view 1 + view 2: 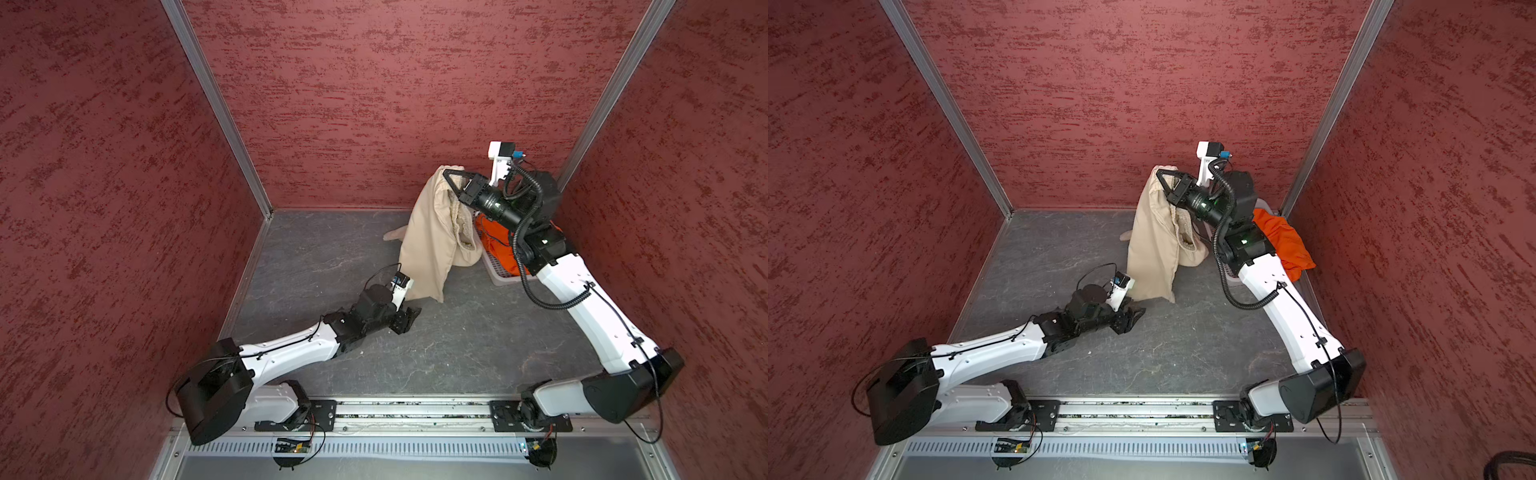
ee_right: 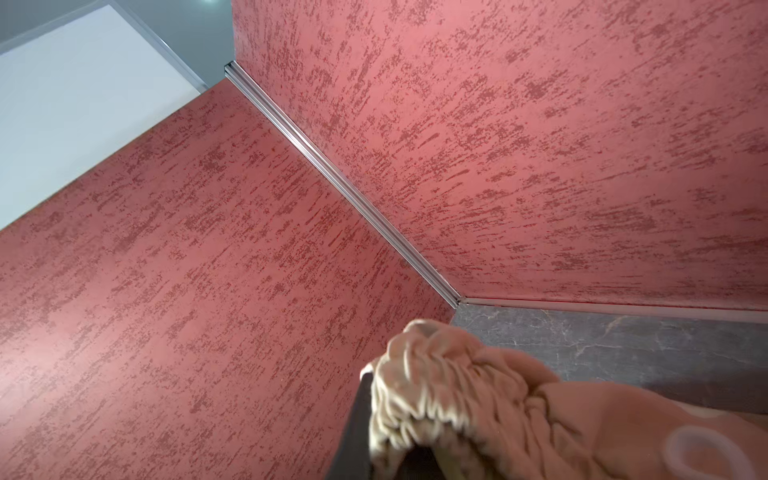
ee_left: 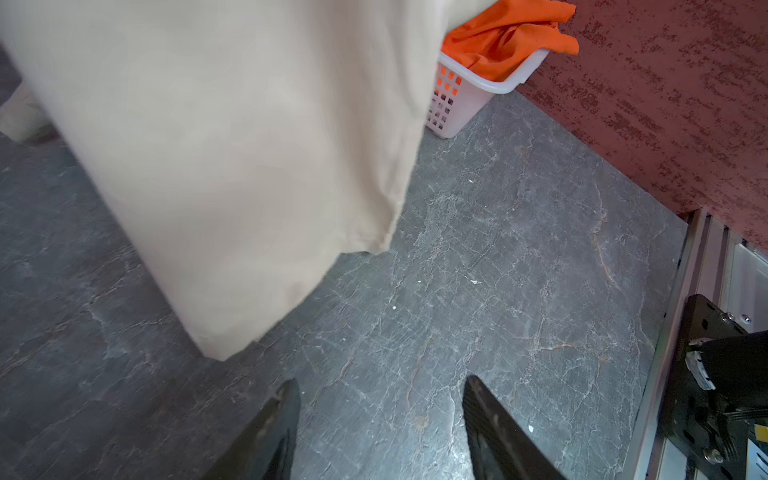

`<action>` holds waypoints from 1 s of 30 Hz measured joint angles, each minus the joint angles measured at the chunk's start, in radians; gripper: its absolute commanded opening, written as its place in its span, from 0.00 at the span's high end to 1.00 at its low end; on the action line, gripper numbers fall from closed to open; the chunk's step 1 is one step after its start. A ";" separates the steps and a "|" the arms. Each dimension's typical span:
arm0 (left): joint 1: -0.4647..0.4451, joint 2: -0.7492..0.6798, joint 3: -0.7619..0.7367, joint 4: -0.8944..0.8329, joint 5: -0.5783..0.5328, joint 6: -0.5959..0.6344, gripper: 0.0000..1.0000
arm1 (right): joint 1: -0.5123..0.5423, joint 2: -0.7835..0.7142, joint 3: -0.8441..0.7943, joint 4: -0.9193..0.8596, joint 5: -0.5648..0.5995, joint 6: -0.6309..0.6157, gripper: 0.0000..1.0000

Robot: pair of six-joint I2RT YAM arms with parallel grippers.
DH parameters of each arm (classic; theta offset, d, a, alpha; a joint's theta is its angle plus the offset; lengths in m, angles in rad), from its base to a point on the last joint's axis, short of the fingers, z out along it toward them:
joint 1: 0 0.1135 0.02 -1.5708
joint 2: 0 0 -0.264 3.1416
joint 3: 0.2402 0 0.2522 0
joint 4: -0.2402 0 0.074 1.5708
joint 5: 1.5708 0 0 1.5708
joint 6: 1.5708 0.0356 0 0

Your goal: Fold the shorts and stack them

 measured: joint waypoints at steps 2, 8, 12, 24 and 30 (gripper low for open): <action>-0.029 0.043 0.022 0.001 -0.039 -0.008 0.37 | 0.002 -0.003 -0.001 -0.006 0.043 -0.006 1.00; -0.055 0.139 0.045 0.023 -0.163 -0.056 0.35 | 0.015 -0.029 -0.080 -0.001 0.153 -0.004 1.00; -0.032 0.157 -0.003 0.104 -0.207 -0.074 0.34 | 0.035 -0.030 -0.092 -0.017 0.193 -0.009 1.00; 0.064 0.253 -0.154 0.454 -0.199 -0.018 0.34 | 0.055 -0.036 -0.080 -0.023 0.204 -0.016 1.00; 0.075 0.292 -0.152 0.522 -0.201 0.007 0.34 | 0.062 -0.035 -0.062 -0.023 0.203 -0.024 1.00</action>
